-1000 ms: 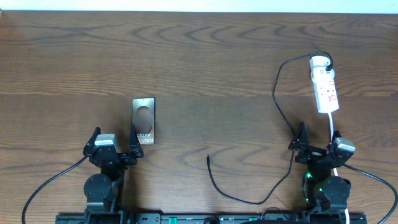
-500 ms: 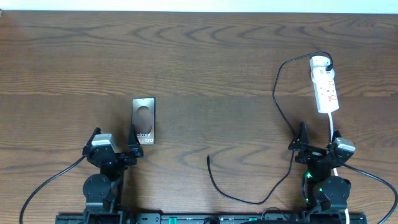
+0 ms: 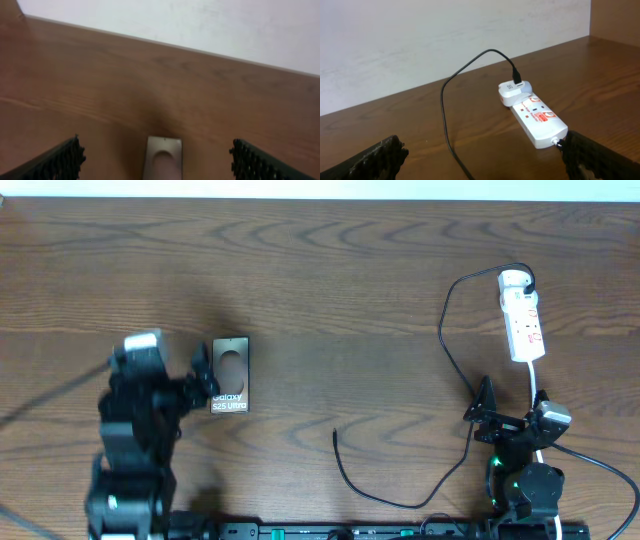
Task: Plug charger to phone and switch on socket
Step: 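Move the left gripper over the Galaxy phone and lower toward it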
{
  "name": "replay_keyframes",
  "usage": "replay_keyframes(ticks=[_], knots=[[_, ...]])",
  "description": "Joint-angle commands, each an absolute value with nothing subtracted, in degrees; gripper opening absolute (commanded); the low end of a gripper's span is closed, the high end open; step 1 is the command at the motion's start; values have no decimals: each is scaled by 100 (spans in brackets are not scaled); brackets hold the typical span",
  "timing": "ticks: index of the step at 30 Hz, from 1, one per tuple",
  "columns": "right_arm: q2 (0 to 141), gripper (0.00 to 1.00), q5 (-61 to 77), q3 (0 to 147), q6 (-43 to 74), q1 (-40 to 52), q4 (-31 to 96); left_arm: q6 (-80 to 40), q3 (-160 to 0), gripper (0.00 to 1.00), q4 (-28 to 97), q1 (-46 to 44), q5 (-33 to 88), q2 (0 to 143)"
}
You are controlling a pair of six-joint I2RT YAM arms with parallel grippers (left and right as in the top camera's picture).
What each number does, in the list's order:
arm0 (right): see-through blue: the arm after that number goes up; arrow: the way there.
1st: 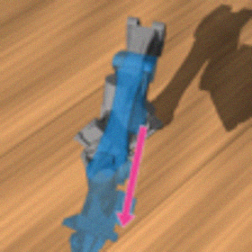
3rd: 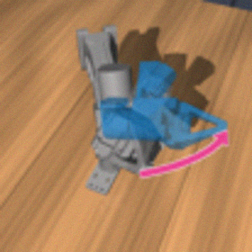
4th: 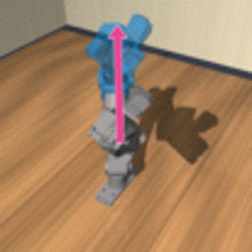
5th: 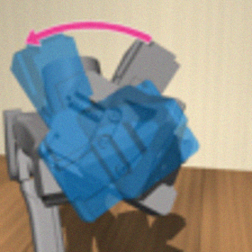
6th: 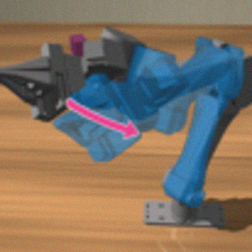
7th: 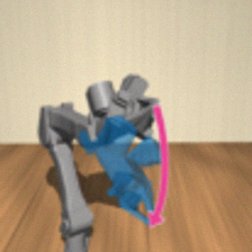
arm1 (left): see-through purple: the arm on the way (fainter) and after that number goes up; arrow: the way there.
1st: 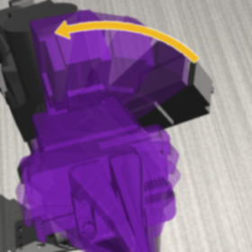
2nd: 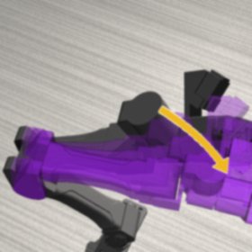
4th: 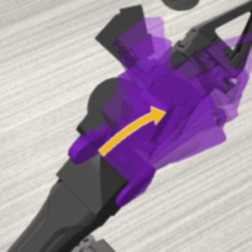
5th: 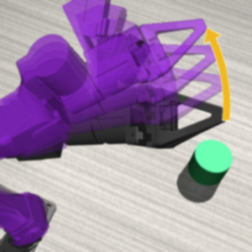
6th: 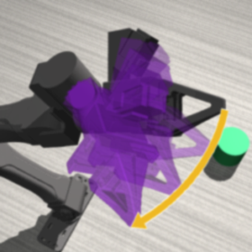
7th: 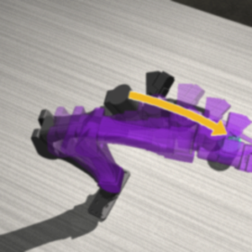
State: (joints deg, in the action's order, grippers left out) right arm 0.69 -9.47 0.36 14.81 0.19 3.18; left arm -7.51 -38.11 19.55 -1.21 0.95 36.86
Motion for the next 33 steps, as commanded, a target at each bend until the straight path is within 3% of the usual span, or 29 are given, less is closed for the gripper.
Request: replay_keyframes(ticks=[1,10,17,18,19,20,21,22,33], knots=[[38,99,-976,32,1409,80,340,-779,-5068,92,2604,-93,550,4862],[38,99,-976,32,1409,80,340,-775,-8217,92,5424,-93,860,7594],[38,99,-976,32,1409,80,340,-777,-8562,91,5826,-93,838,8224],[38,99,-976,32,1409,80,340,-777,-8562,64,5828,-93,838,8270],[38,99,-976,32,1409,80,340,-777,-8562,45,5828,-93,838,8307],[38,99,-976,32,1409,80,340,-779,-8562,43,5826,-93,838,8337],[38,99,-976,32,1409,80,340,-779,-8562,83,5822,-93,838,8394],[38,99,-976,32,1409,80,340,-779,-8562,98,5822,-93,838,8414],[38,99,-976,32,1409,80,340,-755,-8409,98,6069,-99,834,8678]])
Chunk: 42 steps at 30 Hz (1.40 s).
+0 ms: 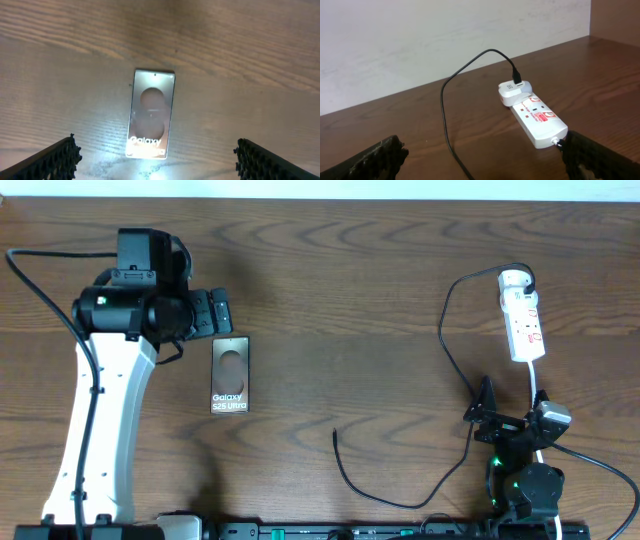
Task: Plug charger to phone and switch on socket
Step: 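Move the left gripper over the Galaxy phone and lower toward it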
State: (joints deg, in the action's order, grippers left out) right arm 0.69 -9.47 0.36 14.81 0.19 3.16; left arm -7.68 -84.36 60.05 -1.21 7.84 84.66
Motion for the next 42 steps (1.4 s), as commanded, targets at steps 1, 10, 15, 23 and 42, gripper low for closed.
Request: replay_keyframes(ticks=[1,10,15,23,42], knots=[[38,99,-976,32,1409,80,340,-757,-8348,98,6090,-99,836,8764],[38,99,-976,32,1409,80,340,-729,-8191,98,6230,-97,836,9848],[38,99,-976,32,1409,80,340,-491,-8191,98,6202,-99,836,10501],[38,99,-976,32,1409,80,340,-191,-8189,98,5942,-99,838,11054],[38,99,-976,32,1409,80,340,-473,-8014,98,5739,-250,858,11135]])
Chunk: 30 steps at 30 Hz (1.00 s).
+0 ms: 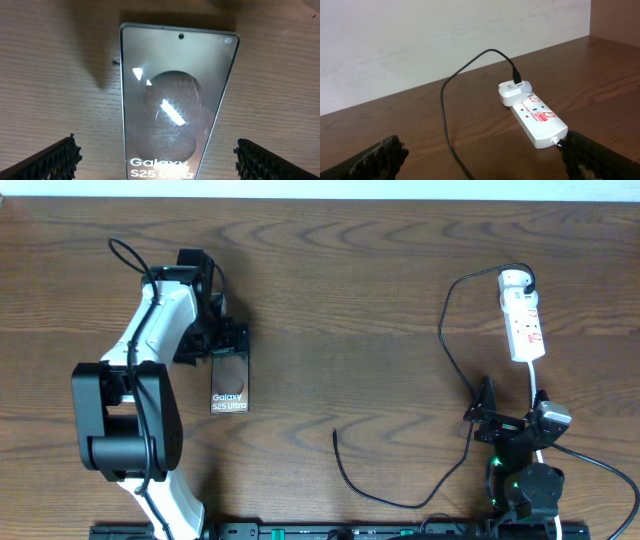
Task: Plug charger to phone and switch on socket
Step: 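Move the left gripper over the Galaxy phone and lower toward it, then lower the left gripper onto the phone, fingers straddling its sides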
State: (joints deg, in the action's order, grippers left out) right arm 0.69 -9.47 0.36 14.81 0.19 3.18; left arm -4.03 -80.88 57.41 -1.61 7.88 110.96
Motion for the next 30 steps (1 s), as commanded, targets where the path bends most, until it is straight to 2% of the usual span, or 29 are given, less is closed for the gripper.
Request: replay_keyframes(ticks=[1,30], knots=[[38,99,-976,32,1409,80,340,-473,-8009,98,5730,-285,858,11135],[38,99,-976,32,1409,80,340,-454,-7459,98,5277,-458,661,11135]])
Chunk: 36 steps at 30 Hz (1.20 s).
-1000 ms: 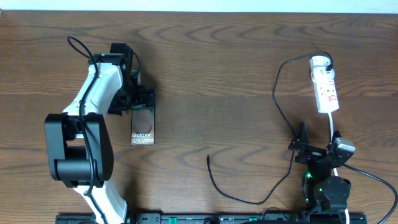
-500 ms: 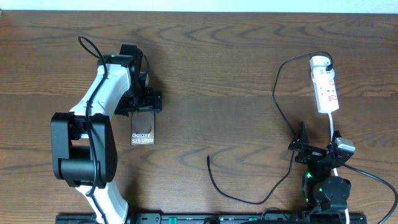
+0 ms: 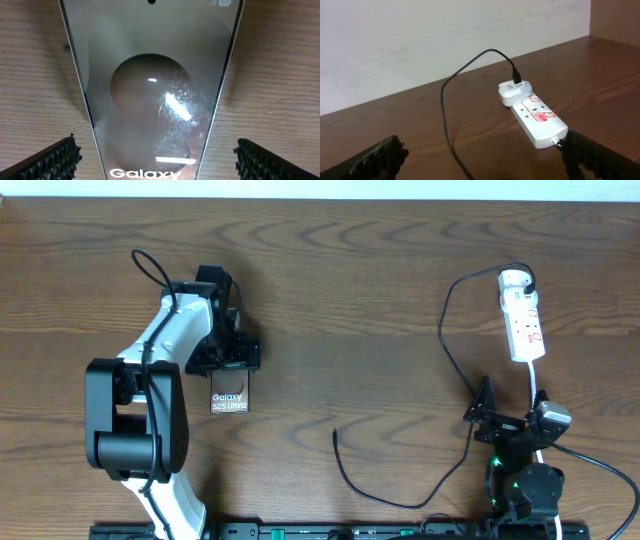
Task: Plug charger to phone and switch on socket
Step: 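Lower the left gripper onto the phone, fingers straddling its sides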
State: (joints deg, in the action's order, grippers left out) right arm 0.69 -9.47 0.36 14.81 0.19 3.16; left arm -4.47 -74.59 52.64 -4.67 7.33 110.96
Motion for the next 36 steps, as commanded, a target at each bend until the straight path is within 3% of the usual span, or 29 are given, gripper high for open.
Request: replay_keyframes(ticks=[1,36], knots=[[38,99,-976,32,1409,80,340,-454,-7459,98,5280,-458,661,11135],[38,99,-976,32,1409,80,340,-454,-7220,98,4829,-458,637,11135]])
